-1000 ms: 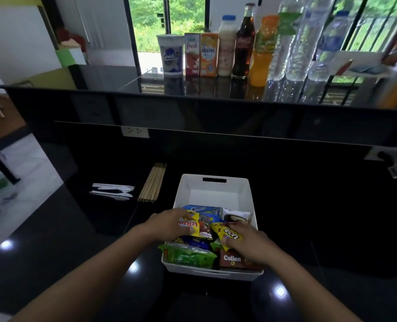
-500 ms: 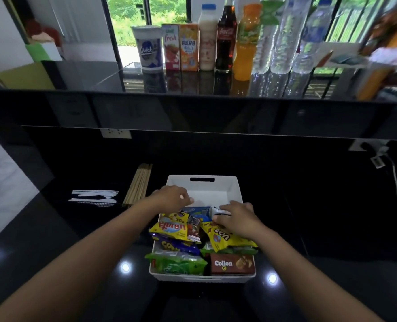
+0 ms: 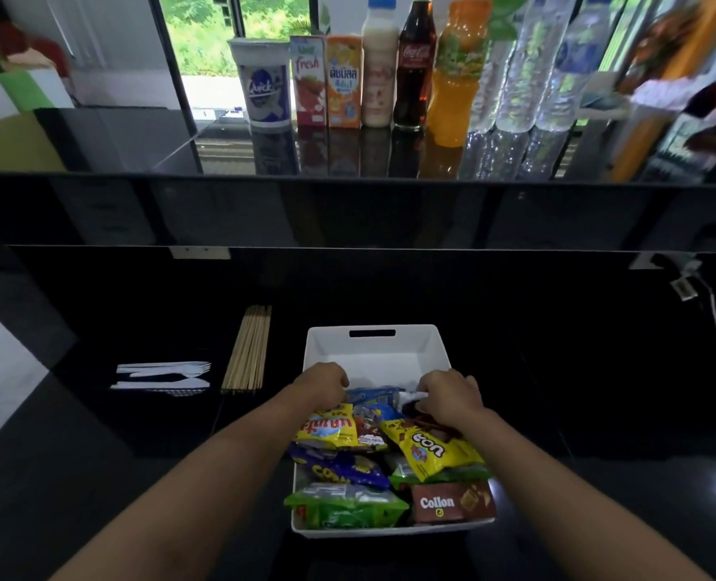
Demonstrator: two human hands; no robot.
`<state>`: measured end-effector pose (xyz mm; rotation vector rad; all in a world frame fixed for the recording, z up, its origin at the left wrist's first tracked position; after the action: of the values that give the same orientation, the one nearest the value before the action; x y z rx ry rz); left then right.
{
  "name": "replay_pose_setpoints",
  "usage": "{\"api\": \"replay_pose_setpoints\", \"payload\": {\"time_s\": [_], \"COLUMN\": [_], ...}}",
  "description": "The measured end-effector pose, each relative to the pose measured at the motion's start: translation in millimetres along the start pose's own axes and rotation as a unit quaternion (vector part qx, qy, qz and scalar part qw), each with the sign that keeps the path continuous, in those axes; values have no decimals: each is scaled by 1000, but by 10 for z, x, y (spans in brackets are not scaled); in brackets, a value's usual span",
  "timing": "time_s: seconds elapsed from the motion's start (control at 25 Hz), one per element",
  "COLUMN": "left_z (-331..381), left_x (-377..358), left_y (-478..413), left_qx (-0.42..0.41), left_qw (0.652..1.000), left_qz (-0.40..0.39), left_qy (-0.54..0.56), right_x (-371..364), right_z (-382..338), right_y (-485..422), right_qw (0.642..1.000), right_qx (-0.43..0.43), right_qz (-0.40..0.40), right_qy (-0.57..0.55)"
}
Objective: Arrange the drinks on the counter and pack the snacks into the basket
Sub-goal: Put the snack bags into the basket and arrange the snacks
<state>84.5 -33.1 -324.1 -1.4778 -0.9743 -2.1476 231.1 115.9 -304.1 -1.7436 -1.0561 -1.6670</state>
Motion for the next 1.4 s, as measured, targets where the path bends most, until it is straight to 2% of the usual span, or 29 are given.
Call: {"api": "replay_pose_setpoints", "payload": {"time_s": [0.16,0.24,0.48,0.56,0.72,0.84,0.92,1.04,1.12,1.24,1.4], "left_z": [67,50,-19,-6,10,-1,12,36,51,37,-5], "left_x": [-7,-21,-1,-46,-207,-274,-273,-257,-199,-179,-113], "left_y": [-16,-62,-91,-179,-261,-356,-359,-338,-297,-255,-211], "left_qx": [4,9,69,37,10,-3,-19,-25,-20,-19,-23], "left_qw": [998,997,988,991,989,981,975,973,973,974,985], "left_qz": [-39,-69,-121,-123,-150,-187,-212,-219,-216,-205,-161], "left_qy": [-51,-45,73,29,-7,-48,-70,-75,-78,-89,-61], "right_x": [215,333,393,399,39,-306,-398,-427,-489,-564,-460], "right_z": [37,21,0,29,-228,-306,-304,-234,-215,-215,-245], "right_y": [-99,-202,-443,-584,-744,-740,-791,-830,-845,-847,-848], "right_qw": [998,996,988,984,990,982,964,925,925,958,965], "right_qx": [-3,-4,-13,-17,43,47,50,4,7,46,45], "right_qz": [49,69,141,149,46,-44,-106,-173,-208,-211,-210], "right_qy": [-44,-56,-54,-99,-125,-175,-237,-339,-316,-186,-152]}}
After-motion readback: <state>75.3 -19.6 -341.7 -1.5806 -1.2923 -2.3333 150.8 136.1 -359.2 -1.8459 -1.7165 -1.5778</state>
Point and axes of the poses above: each hand's wrist, its own y-axis away from the middle knuckle, its own x-axis out of the back of the hand, z = x × y, the point moved 7 cm from there along -y, towards the middle knuckle, and after that the axes turned 2 degrees about -y, right-handed, at the moved point
